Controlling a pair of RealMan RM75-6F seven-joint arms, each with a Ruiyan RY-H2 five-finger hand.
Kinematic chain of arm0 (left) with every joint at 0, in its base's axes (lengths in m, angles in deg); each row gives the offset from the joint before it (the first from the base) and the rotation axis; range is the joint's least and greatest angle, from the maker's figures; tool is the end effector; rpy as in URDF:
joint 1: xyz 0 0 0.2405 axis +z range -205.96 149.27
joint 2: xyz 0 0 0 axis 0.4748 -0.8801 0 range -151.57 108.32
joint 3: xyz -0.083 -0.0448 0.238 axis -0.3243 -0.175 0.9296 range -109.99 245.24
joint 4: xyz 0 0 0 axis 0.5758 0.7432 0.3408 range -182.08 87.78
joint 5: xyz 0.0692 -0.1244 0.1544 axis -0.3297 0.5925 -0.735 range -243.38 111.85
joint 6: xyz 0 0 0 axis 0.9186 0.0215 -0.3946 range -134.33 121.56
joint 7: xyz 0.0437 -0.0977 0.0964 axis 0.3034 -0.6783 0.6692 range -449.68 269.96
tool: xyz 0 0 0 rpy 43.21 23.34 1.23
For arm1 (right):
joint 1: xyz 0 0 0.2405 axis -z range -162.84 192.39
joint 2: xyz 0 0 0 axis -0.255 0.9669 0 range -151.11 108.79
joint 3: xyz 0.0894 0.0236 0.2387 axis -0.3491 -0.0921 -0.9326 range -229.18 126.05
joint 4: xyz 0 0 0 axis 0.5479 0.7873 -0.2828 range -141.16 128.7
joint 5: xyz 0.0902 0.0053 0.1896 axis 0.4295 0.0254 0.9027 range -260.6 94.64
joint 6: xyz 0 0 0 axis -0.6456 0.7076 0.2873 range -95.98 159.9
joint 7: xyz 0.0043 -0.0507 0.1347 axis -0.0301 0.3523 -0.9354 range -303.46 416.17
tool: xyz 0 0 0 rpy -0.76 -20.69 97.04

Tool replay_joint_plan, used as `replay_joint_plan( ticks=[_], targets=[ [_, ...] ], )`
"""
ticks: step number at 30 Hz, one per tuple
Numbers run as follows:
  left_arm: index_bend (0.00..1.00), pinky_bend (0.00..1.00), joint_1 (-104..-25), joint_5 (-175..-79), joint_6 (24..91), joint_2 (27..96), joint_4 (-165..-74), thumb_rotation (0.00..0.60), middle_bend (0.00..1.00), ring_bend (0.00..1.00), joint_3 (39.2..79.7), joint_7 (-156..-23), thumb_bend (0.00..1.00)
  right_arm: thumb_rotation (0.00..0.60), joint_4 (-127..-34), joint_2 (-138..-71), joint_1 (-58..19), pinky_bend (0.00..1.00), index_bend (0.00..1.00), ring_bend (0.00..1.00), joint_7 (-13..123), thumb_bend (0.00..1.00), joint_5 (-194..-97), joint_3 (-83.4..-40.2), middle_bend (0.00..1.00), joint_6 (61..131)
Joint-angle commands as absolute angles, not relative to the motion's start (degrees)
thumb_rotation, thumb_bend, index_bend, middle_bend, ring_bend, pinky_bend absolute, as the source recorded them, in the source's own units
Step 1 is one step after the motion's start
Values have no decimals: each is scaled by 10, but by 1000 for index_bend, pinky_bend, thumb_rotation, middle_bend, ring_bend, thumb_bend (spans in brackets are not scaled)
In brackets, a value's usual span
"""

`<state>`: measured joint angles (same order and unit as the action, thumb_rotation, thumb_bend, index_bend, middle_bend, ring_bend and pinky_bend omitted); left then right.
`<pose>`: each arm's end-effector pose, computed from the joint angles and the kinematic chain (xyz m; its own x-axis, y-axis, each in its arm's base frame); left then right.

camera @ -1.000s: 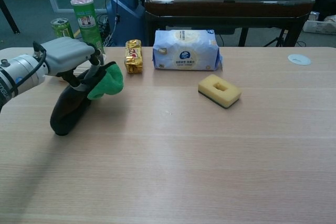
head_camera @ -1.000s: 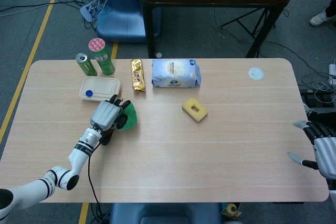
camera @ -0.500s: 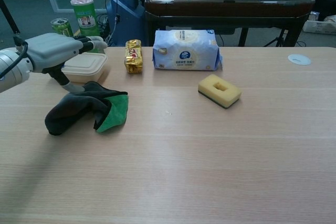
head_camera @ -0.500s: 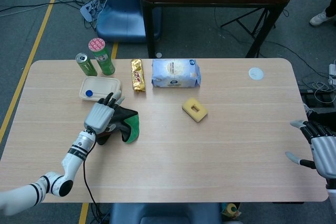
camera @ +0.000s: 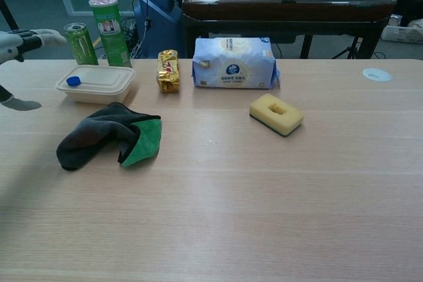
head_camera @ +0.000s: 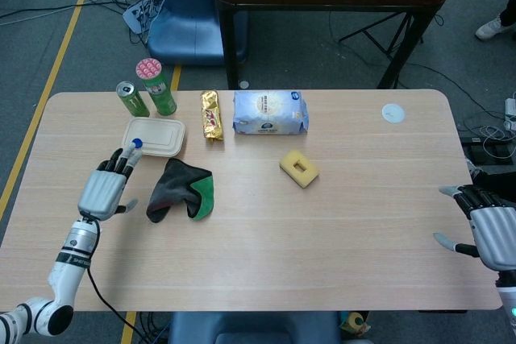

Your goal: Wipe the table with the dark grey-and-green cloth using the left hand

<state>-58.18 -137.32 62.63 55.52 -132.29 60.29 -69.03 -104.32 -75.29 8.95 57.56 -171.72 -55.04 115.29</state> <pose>-0.2379 0.3201 0.0791 0.5891 0.0289 0.8075 0.7955 -0.1960 -0.5734 -0.2932 -0.1870 0.1988 0.4855 -0.0075 0.8742 -0.8719 -0.0766 0.4836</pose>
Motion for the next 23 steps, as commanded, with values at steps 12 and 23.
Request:
replay_joint_plan(
  ticks=[12, 23],
  targets=[
    [0, 219, -426, -1384, 791, 458, -1432, 600, 0, 0, 647, -747, 170, 600, -1030, -764, 66, 289, 268, 229, 555, 99, -1738, -545, 311, 1126],
    [0, 219, -352, -1426, 857, 442, -1458, 600, 0, 0, 682, -745, 169, 600, -1022, -777, 59, 290, 292, 229, 556, 99, -1751, -537, 311, 1120]
  ],
)
